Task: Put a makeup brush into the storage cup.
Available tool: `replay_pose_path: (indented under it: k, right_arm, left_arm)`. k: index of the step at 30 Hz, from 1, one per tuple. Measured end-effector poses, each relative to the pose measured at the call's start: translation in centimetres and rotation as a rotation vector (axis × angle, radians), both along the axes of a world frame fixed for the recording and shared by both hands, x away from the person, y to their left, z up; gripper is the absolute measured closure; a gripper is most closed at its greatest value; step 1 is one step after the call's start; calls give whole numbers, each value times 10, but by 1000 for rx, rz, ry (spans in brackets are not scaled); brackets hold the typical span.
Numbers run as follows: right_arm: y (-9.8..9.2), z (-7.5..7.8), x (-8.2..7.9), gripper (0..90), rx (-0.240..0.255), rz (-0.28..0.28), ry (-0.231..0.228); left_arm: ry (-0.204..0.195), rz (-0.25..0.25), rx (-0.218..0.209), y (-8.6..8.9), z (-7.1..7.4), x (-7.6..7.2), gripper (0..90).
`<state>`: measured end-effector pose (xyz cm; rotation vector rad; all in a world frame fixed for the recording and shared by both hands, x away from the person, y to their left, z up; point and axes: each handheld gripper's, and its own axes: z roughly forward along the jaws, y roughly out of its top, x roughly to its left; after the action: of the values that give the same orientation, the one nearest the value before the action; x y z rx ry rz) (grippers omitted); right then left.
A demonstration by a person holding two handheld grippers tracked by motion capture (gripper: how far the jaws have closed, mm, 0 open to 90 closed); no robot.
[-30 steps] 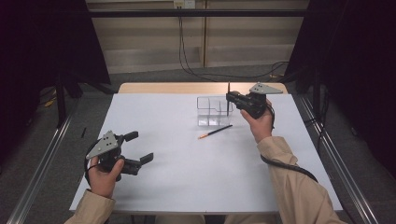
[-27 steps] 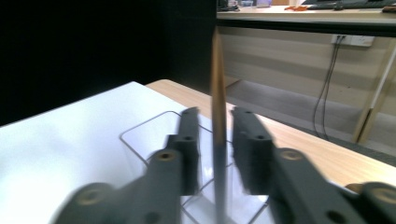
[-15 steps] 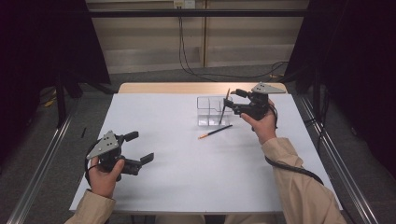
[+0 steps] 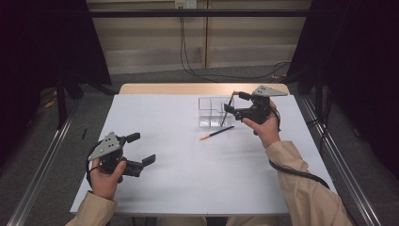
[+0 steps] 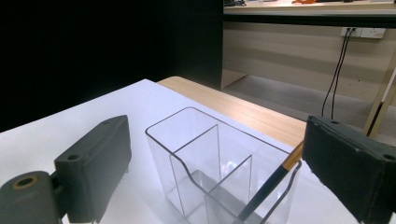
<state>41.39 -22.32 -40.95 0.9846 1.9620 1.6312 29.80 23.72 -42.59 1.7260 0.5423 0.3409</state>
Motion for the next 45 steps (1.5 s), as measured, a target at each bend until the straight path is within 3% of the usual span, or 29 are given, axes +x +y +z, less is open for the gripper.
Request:
replay_pose_path:
  k: [27, 45]
  right_arm:
    - [-19, 3, -31, 49, 19, 7, -7]
    - [-31, -2, -55, 38, -19, 18, -11]
  left_arm:
    - [-3, 6, -3, 0, 1, -1, 1]
    - [-2, 4, -2, -1, 0, -1, 0]
